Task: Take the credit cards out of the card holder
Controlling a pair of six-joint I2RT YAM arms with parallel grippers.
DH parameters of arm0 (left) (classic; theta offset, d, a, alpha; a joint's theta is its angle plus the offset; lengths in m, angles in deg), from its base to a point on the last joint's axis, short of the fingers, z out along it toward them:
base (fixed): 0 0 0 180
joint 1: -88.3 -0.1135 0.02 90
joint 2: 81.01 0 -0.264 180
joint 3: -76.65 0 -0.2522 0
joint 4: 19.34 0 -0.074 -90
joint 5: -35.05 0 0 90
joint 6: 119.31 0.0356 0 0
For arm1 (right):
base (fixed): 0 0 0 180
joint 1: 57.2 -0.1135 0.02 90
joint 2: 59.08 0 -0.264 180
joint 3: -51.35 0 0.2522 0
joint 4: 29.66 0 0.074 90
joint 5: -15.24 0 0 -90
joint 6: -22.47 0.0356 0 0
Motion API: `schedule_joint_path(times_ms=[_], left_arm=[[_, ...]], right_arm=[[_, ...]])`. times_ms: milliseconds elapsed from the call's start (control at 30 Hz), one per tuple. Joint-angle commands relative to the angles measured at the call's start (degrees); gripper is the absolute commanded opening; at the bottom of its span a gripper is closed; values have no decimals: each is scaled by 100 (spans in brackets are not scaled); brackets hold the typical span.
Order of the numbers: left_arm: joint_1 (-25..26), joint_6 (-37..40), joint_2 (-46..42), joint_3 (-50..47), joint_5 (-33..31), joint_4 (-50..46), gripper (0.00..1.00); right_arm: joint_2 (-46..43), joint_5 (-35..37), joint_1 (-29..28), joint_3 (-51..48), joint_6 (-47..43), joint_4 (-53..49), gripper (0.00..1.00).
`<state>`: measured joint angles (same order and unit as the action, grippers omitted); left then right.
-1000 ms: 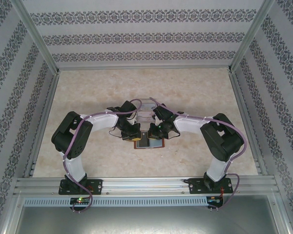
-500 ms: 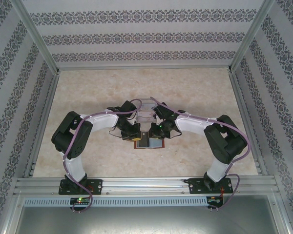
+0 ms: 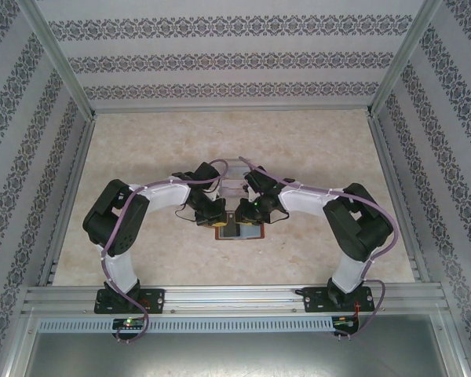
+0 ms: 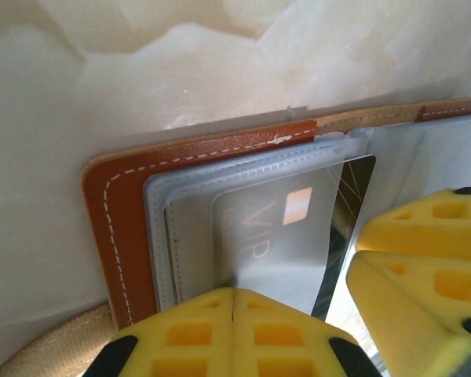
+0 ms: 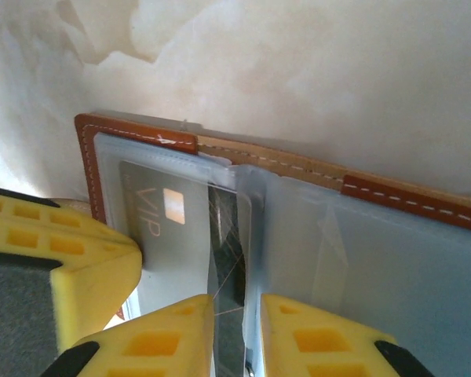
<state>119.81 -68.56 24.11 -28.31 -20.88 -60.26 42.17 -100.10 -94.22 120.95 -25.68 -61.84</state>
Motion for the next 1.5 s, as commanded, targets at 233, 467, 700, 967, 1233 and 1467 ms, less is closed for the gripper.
schedule_joint_path(times_ms=[233,467,700,967,1233,1467], left_arm=[[60,93,212,-23,-265,-273,0],[57,92,192,-49,-283,-281,0],[57,92,119,-46,-304,-308,1],[59,92,112,-41,-305,-315,2],[60,101,116,-51,-314,-323,3],[58,127,152,-27,-292,-324,3]], right_arm=[[279,-483,-134,59,118,437,18],[258,-491,-125,5,148,508,12],[8,-58,-83,-2,36,27,4],[-241,370,-34,92,-181,-644,2],[-377,866,-31,276,-386,-1371,2],[-492,1180,-44,445,-475,-1758,2]])
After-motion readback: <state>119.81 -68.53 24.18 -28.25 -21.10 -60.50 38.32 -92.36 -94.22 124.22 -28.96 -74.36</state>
